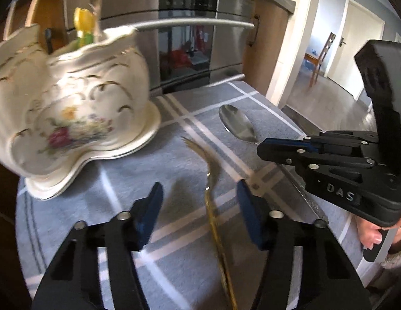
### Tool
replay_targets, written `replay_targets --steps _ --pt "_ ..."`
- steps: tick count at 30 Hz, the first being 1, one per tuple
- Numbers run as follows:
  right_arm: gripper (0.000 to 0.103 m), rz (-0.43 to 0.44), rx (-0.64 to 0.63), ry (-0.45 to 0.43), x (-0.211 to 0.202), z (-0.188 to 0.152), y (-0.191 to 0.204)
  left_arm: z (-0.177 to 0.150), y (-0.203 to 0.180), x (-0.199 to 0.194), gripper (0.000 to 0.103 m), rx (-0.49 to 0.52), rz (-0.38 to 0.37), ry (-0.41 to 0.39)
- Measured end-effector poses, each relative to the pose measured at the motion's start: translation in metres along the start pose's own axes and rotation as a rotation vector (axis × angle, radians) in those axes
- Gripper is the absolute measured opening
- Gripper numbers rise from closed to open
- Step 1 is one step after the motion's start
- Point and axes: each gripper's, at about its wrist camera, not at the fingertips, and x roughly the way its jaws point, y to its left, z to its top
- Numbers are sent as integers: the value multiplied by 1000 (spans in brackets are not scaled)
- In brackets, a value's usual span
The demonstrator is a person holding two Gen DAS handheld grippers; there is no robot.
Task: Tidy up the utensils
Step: 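Grasp the gold fork with the left tool while the right tool grasps a silver spoon, then lift fork and spoon and drop them into the ceramic holder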
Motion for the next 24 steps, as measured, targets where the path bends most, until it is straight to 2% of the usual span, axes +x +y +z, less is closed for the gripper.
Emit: replay_targets --steps 4,8,10,19,24 --pt "6 5 15 -1 -2 -1 -7 11 -3 15 32 15 4 39" --pt "6 16 28 -4 -4 0 -11 18 -8 23 21 44 3 57" --pt "6 23 31 -6 -4 0 -12 19 -11 24 8 60 0 57" --pt "6 29 19 -18 -5 1 -7 13 -6 14 5 47 -13 39" --pt "6 50 7 -51 -11 2 -2 7 -3 -13 4 31 -26 -18"
